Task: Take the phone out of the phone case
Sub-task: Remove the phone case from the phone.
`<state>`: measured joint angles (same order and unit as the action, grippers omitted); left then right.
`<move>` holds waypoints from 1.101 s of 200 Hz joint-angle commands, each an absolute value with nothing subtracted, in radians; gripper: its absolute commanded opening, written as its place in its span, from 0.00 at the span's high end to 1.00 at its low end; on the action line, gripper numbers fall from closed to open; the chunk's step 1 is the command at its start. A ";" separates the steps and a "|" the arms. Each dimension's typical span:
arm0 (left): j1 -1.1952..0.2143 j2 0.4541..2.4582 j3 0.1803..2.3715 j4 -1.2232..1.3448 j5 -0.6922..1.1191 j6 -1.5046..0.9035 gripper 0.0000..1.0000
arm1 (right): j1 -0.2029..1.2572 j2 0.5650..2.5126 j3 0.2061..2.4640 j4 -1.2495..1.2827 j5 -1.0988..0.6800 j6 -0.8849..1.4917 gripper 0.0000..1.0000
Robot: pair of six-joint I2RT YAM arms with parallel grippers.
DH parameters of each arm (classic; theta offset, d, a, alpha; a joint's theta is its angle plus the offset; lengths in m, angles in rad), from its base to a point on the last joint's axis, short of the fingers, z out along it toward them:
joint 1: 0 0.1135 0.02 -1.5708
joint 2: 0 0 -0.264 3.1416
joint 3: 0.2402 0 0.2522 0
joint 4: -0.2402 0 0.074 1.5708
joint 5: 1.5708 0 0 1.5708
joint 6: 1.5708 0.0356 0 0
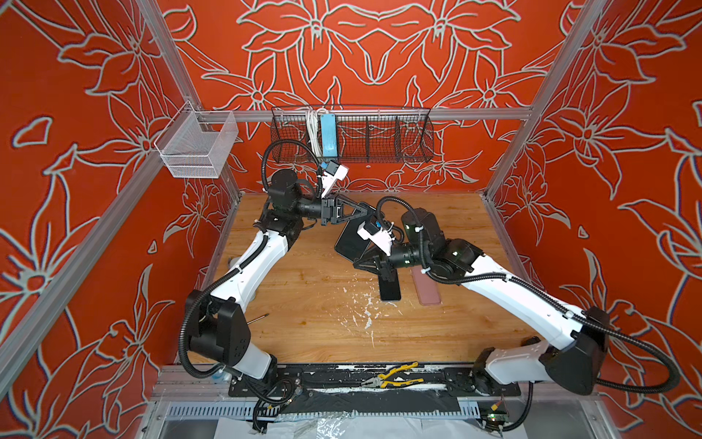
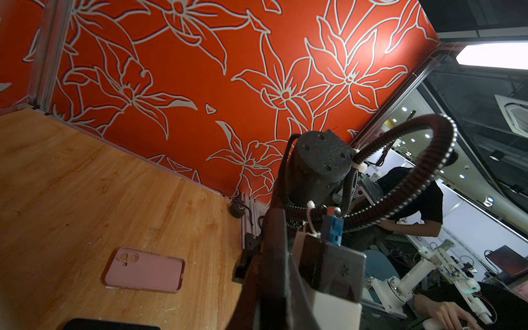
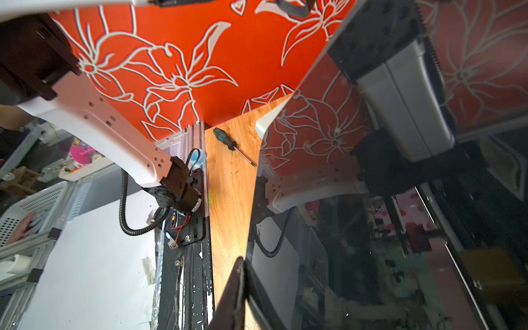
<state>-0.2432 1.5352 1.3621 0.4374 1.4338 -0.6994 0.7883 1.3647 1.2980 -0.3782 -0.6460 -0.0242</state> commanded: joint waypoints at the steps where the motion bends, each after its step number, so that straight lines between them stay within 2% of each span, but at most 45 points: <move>1: -0.262 1.567 1.396 0.478 1.368 -0.719 1.00 | 0.852 1.367 1.353 -0.366 -0.609 -0.115 0.98; 129: -0.287 1.609 1.383 0.607 1.368 -0.839 1.00 | 0.909 1.355 1.364 -0.343 -0.473 -0.189 0.99; 220: -0.302 1.603 1.394 0.604 1.330 -0.877 1.00 | 0.901 1.275 1.275 -0.319 -0.372 -0.200 1.00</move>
